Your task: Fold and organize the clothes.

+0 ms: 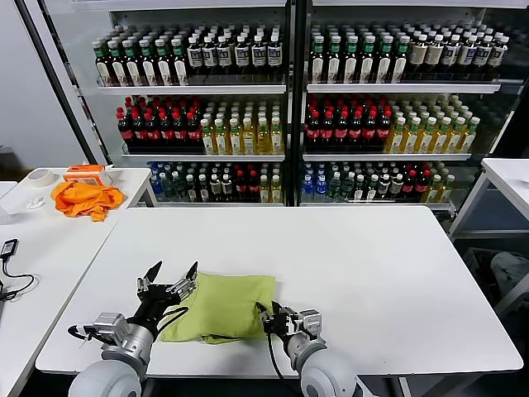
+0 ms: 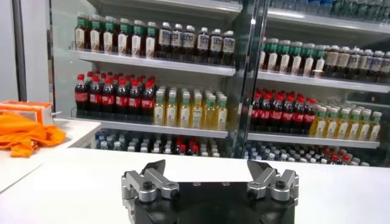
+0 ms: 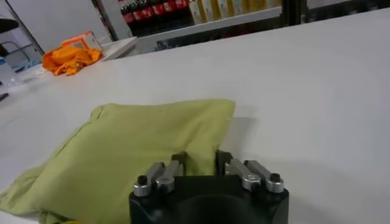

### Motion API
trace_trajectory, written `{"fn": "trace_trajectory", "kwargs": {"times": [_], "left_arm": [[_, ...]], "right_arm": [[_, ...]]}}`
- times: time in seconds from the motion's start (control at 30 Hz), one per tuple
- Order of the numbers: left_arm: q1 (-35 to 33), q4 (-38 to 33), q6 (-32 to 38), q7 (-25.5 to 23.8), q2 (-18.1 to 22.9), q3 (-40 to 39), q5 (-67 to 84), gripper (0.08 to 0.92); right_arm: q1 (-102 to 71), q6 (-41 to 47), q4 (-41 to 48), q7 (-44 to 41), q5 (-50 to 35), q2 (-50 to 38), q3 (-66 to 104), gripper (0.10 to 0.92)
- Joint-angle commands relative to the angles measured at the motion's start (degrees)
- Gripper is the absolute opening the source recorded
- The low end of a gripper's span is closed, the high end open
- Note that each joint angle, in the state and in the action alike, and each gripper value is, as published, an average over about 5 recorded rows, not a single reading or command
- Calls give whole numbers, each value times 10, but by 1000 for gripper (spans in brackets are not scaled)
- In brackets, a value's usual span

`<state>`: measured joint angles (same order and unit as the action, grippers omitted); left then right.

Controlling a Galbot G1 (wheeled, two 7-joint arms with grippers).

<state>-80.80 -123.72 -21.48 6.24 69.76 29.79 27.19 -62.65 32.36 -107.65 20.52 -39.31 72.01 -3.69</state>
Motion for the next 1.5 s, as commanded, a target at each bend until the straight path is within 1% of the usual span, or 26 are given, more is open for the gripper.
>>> {"fn": "trace_trajectory", "kwargs": {"times": [0.03,0.2,0.3,0.53,0.63,0.77,0.83,0.93,1.07,1.17,1.2,1.33,1.5], "left_arm": [[-5,-2,-4,2,-4,-3,-14,823],[-8,0,0,1,-7,-2,-16,823],[-10,5,4,1,-9,0,-17,823],[-4,22,18,-4,-9,-3,-24,823],[0,33,29,-10,-9,-5,-32,823],[2,44,40,-16,-11,-5,-39,823],[0,46,42,-17,-13,-4,-41,822],[-3,47,52,-23,-16,-3,-50,823],[-1,55,73,-43,-15,-3,-70,823],[-2,55,79,-48,-14,0,-72,822],[-4,54,79,-48,-15,2,-72,823],[-12,57,84,-48,-24,9,-72,823],[-4,76,99,-51,-23,4,-78,822]], "right_arm": [[4,-50,-9,-25,34,1,0,325],[9,-38,-55,-8,57,-13,36,180],[8,-25,-78,-2,64,-34,65,137],[-23,1,-119,-11,64,-74,124,135],[-38,8,-120,-35,74,-97,141,135],[-48,7,-94,-95,115,-133,167,135],[-49,3,-80,-113,122,-146,180,135],[-43,-2,-66,-119,128,-150,193,135],[-28,-10,-36,-118,171,-131,189,135],[-32,-19,-32,-114,196,-119,188,171],[-39,-22,-40,-113,204,-118,192,195],[-71,-64,-75,-108,236,-123,226,313],[-96,-134,-88,-100,253,-121,281,452]]}}
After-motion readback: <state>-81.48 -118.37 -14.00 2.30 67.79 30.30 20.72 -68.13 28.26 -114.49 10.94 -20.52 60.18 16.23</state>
